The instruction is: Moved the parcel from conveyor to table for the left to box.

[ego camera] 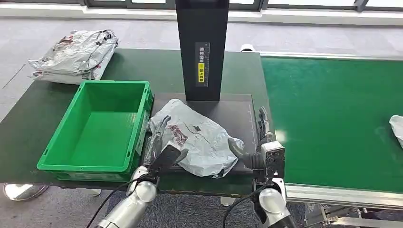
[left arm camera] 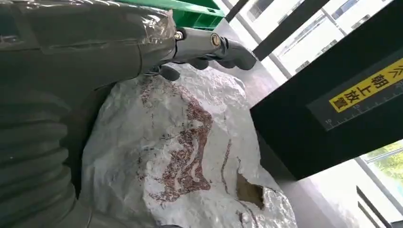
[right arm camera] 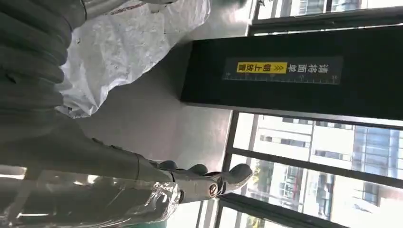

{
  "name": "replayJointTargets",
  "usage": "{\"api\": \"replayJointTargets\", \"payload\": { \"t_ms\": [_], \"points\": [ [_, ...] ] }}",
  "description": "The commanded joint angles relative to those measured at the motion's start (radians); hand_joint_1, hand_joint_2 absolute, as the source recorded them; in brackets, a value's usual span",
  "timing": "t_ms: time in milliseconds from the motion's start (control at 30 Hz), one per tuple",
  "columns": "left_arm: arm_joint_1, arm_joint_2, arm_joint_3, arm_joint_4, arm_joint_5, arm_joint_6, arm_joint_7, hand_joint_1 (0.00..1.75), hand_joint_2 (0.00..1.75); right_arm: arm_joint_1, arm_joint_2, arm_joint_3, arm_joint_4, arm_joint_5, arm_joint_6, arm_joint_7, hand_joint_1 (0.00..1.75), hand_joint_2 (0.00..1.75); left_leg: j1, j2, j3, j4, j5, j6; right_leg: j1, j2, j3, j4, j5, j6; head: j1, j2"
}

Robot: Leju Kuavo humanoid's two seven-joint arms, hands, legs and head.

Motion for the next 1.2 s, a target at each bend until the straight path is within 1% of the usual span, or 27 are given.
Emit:
{"api": "replayJointTargets", "payload": {
  "t_ms": [33,133,200,233,267,400,467,500,567,600,667,767,800,1000,1133,1167,1200],
  "points": [
    [-0.019,0.063,-0.087,0.098,-0.111,0.001,0.051,0.0,1.75,-0.015,0.015,-0.081,0.053,-0.053,0.027,0.019,0.0,1.75,0.0,0.004,0.004,-0.003,0.0,0.0,0.001,-0.002,0.004,-0.003,0.0,-0.002,0.0,0.0],
    [-0.052,0.085,-0.176,0.176,-0.249,-0.098,0.134,0.0,1.75,-0.022,0.013,-0.088,0.053,-0.046,0.033,0.027,0.0,1.75,0.0,0.002,0.003,-0.002,0.0,0.0,0.001,-0.003,0.003,-0.002,0.0,-0.001,0.0,0.0],
    [-0.082,0.091,-0.23,0.247,-0.335,-0.172,0.155,0.0,1.75,-0.013,0.007,-0.096,0.051,-0.046,0.039,0.027,0.0,1.75,0.0,0.003,0.004,-0.003,0.0,0.0,0.001,-0.003,0.004,-0.003,0.0,-0.002,0.0,0.0],
    [-0.091,0.086,-0.233,0.272,-0.349,-0.178,0.16,0.79,1.75,-0.006,0.004,-0.099,0.049,-0.047,0.04,0.026,0.0,1.75,0.0,0.001,0.003,-0.002,0.0,0.0,0.001,-0.003,0.003,-0.002,0.0,-0.001,0.0,0.0],
    [-0.107,0.08,-0.239,0.302,-0.385,-0.16,0.164,1.75,1.75,0.01,0.0,-0.104,0.037,-0.045,0.041,0.028,0.0,1.75,0.0,0.002,0.004,-0.003,0.0,0.0,0.001,-0.003,0.004,-0.003,0.0,-0.002,0.0,0.0],
    [-0.128,0.064,-0.213,0.305,-0.407,-0.138,0.143,1.75,1.75,0.047,-0.003,-0.114,0.003,-0.047,0.046,0.029,0.0,1.75,0.0,-0.003,0.004,-0.002,0.0,0.0,0.001,-0.006,0.005,-0.002,0.0,-0.001,0.0,0.0],
    [-0.128,0.058,-0.19,0.281,-0.393,-0.121,0.132,1.75,1.75,0.058,-0.006,-0.116,-0.001,-0.049,0.045,0.03,0.0,1.75,0.0,-0.001,0.005,-0.002,0.0,0.001,0.001,-0.006,0.007,-0.002,0.0,-0.001,0.0,0.0],
    [-0.12,0.052,-0.159,0.253,-0.364,-0.095,0.11,1.75,1.75,0.065,-0.009,-0.117,-0.003,-0.055,0.042,0.03,0.0,1.75,0.001,0.0,0.005,-0.003,0.001,0.001,0.002,-0.006,0.007,-0.004,0.001,-0.002,0.0,0.0],
    [-0.118,0.047,-0.138,0.228,-0.34,-0.084,0.094,1.75,1.75,0.068,-0.01,-0.114,0.0,-0.06,0.042,0.03,0.0,1.75,0.0,0.0,0.003,-0.001,0.0,0.0,0.001,-0.005,0.004,-0.001,0.0,-0.001,0.0,0.0],
    [-0.113,0.044,-0.124,0.216,-0.315,-0.093,0.081,1.75,1.75,0.065,-0.011,-0.11,0.004,-0.063,0.043,0.029,0.0,1.75,0.0,0.001,0.004,-0.002,0.001,0.0,0.001,-0.005,0.005,-0.002,0.001,-0.001,0.0,0.0],
    [-0.092,0.038,-0.076,0.156,-0.185,-0.166,-0.001,1.75,1.75,0.048,-0.012,-0.098,0.026,-0.074,0.044,0.028,0.0,1.75,0.0,0.001,0.003,-0.001,0.0,0.0,0.0,-0.003,0.004,-0.001,0.0,-0.001,0.0,0.0],
    [-0.088,0.036,-0.06,0.093,-0.101,-0.142,-0.027,1.75,1.75,0.038,-0.008,-0.093,0.033,-0.086,0.036,0.023,0.0,1.75,0.0,0.003,0.003,-0.001,0.001,0.0,0.001,-0.003,0.003,-0.002,0.001,-0.002,0.0,0.0],
    [-0.088,0.035,-0.057,0.076,-0.079,-0.127,-0.034,1.75,1.75,0.037,-0.005,-0.093,0.033,-0.089,0.034,0.023,0.0,1.75,0.0,0.001,0.003,-0.001,0.001,0.0,0.001,-0.003,0.004,-0.001,0.001,-0.002,0.0,0.0],
    [-0.089,0.036,-0.085,-0.079,0.056,-0.089,-0.054,1.75,1.75,0.03,0.009,-0.099,0.041,-0.116,0.013,0.03,0.0,1.75,0.0,0.002,0.001,0.0,0.001,0.0,0.001,-0.003,0.002,-0.001,0.001,-0.002,0.0,0.0],
    [-0.118,0.04,-0.104,-0.212,0.058,-0.012,-0.029,1.75,1.75,0.053,0.012,-0.123,-0.011,-0.121,-0.024,0.028,0.0,1.75,0.0,0.001,0.0,0.0,0.001,0.0,0.001,-0.006,0.002,-0.001,0.001,-0.002,0.0,0.0],
    [-0.144,0.049,-0.103,-0.249,-0.013,0.092,-0.025,1.75,1.75,0.076,0.008,-0.137,-0.046,-0.119,-0.04,0.027,0.0,1.75,0.001,-0.001,-0.001,0.001,0.001,0.0,0.001,-0.005,0.0,0.0,0.001,-0.002,0.0,0.0],
    [-0.16,0.057,-0.099,-0.274,-0.039,0.122,-0.008,1.75,1.75,0.093,0.003,-0.144,-0.07,-0.118,-0.044,0.028,0.0,1.75,0.001,-0.002,-0.002,0.002,0.001,0.0,0.002,-0.007,-0.001,0.001,0.0,-0.002,0.0,0.0]
  ]
}}
